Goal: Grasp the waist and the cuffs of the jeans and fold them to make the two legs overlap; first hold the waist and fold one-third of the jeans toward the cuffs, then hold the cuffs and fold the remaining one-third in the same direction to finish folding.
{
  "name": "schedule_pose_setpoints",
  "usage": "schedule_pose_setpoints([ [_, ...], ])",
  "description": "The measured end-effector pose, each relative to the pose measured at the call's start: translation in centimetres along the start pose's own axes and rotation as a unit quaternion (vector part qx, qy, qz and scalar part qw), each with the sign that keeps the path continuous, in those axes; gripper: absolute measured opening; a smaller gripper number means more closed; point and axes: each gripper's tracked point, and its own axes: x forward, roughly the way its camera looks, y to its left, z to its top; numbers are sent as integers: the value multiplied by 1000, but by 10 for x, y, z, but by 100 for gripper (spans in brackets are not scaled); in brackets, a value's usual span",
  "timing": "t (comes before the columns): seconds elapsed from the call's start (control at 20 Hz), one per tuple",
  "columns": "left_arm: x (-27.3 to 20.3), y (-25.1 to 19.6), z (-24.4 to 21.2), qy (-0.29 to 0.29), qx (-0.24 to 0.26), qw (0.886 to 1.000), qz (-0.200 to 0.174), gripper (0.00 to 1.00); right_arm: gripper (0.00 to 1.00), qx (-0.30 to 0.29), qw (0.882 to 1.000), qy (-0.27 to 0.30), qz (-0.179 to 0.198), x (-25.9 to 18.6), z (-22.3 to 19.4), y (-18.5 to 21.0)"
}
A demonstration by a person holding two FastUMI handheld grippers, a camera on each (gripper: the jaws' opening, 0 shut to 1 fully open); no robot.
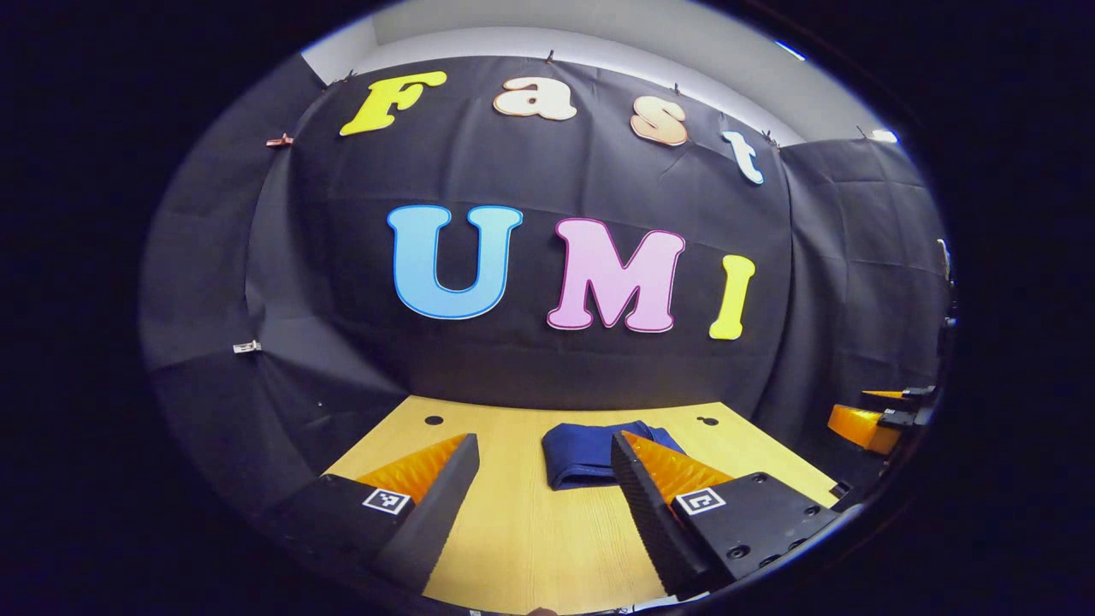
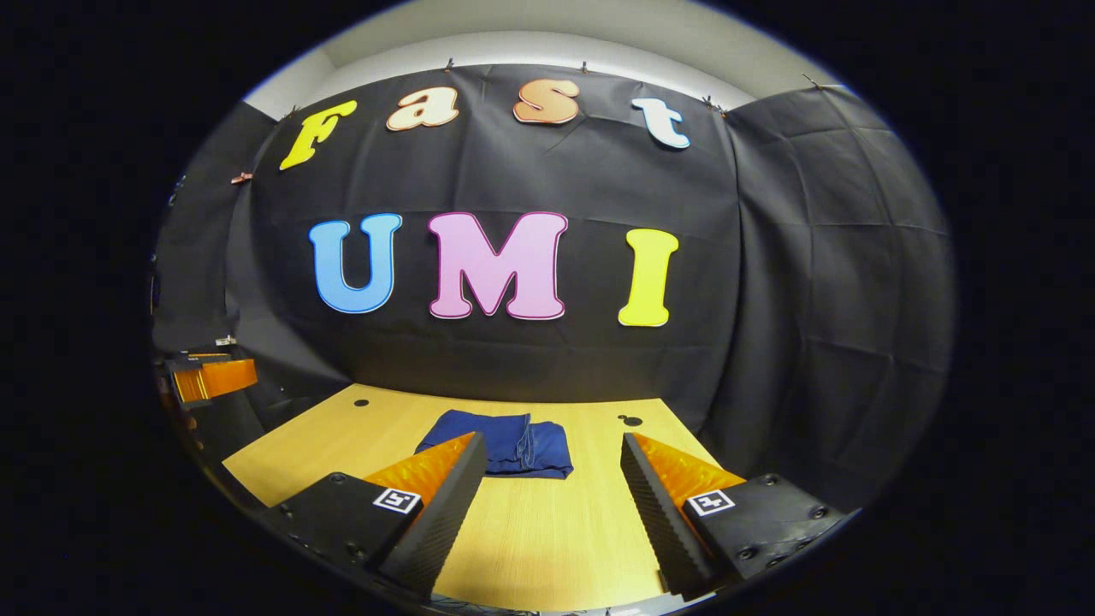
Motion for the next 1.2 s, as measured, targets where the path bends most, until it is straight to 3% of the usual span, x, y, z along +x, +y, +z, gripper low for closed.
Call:
schedule_pose_setpoints([
  [1.2, -39, 0, -15, 6, -2, 1000, -8, 97, 96, -8, 999, -19, 43, -22, 10, 37],
])
